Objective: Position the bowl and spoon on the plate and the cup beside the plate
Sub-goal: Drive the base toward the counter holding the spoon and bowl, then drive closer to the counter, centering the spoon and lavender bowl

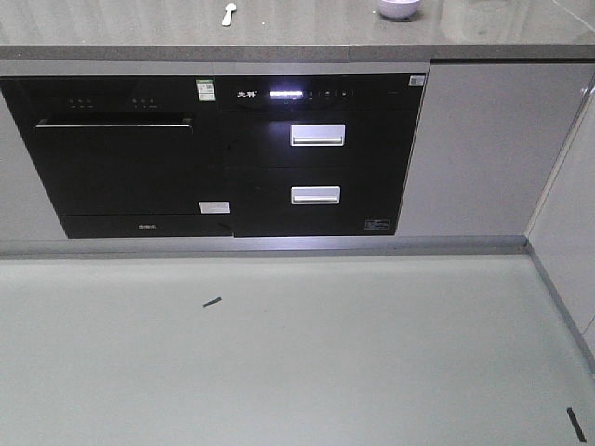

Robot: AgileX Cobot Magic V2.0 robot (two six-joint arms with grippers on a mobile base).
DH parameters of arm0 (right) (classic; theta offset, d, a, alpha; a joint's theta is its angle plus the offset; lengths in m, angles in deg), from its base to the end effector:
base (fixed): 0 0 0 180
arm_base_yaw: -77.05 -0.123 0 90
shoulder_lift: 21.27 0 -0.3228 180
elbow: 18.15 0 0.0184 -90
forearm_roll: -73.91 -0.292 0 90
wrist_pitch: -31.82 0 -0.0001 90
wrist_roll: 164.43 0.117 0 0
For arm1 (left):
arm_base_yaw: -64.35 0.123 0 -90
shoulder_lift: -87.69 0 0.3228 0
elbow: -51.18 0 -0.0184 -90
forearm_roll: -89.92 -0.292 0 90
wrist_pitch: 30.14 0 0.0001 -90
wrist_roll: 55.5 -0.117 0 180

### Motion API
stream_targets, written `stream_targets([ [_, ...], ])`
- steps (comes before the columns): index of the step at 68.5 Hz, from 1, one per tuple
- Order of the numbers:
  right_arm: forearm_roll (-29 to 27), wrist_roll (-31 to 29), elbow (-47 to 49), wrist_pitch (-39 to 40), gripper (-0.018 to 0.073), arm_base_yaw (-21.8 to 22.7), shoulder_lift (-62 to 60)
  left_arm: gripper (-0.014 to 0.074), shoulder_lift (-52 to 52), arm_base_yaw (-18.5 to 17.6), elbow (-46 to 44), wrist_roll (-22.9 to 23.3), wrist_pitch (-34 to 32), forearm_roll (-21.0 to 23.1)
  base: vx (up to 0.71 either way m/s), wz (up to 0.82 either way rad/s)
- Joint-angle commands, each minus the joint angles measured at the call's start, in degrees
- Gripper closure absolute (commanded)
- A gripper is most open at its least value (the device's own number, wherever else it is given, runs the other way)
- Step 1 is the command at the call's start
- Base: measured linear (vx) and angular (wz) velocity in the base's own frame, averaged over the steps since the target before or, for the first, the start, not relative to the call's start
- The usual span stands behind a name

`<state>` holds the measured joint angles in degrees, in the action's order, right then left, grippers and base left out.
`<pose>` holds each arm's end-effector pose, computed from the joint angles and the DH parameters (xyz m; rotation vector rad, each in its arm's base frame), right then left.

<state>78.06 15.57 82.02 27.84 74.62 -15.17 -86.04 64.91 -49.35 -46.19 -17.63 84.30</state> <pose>0.0859 0.0031 0.1965 -0.0860 1.5668 -0.0274 0.0847 0.0033 0.1815 -0.0813 1.7119 -0.0241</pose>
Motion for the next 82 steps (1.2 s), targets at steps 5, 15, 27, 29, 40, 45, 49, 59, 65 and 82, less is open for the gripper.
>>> stream_targets([
  [5,0.31,0.0,-0.45,3.98,0.0565,0.36,-0.37,0.0603,-0.81,-0.28,-1.02,0.23,-4.0,0.07,0.17,0.0],
  [15,0.31,0.0,-0.45,3.98,0.0565,0.36,-0.37,0.0603,-0.81,-0.28,-1.02,0.23,-4.0,0.07,0.18,-0.01],
  [27,0.31,0.0,-0.45,3.98,0.0565,0.36,-0.37,0.0603,-0.81,-0.28,-1.02,0.23,-4.0,0.07,0.19,-0.02],
  [29,0.31,0.0,-0.45,3.98,0.0565,0.36,-0.37,0.0603,-0.81,-0.28,-1.02,0.23,-4.0,0.07,0.19,-0.01],
  [40,0.31,0.0,-0.45,3.98,0.0565,0.36,-0.37,0.0603,-0.81,-0.28,-1.02,0.23,-4.0,0.07,0.19,-0.02],
  [45,0.31,0.0,-0.45,3.98,0.0565,0.36,-0.37,0.0603,-0.81,-0.28,-1.02,0.23,-4.0,0.07,0.19,-0.03],
  [49,0.31,0.0,-0.45,3.98,0.0565,0.36,-0.37,0.0603,-0.81,-0.28,-1.02,0.23,-4.0,0.07,0.19,-0.03],
  [59,0.31,0.0,-0.45,3.98,0.0565,0.36,-0.37,0.0603,-0.81,-0.28,-1.02,0.23,-4.0,0.07,0.2,-0.02],
  [65,0.31,0.0,-0.45,3.98,0.0565,0.36,-0.37,0.0603,-0.81,-0.28,-1.02,0.23,-4.0,0.07,0.21,-0.02],
  [82,0.31,0.0,-0.45,3.98,0.0565,0.36,-0.37,0.0603,-0.81,-0.28,-1.02,0.23,-4.0,0.07,0.21,-0.03],
])
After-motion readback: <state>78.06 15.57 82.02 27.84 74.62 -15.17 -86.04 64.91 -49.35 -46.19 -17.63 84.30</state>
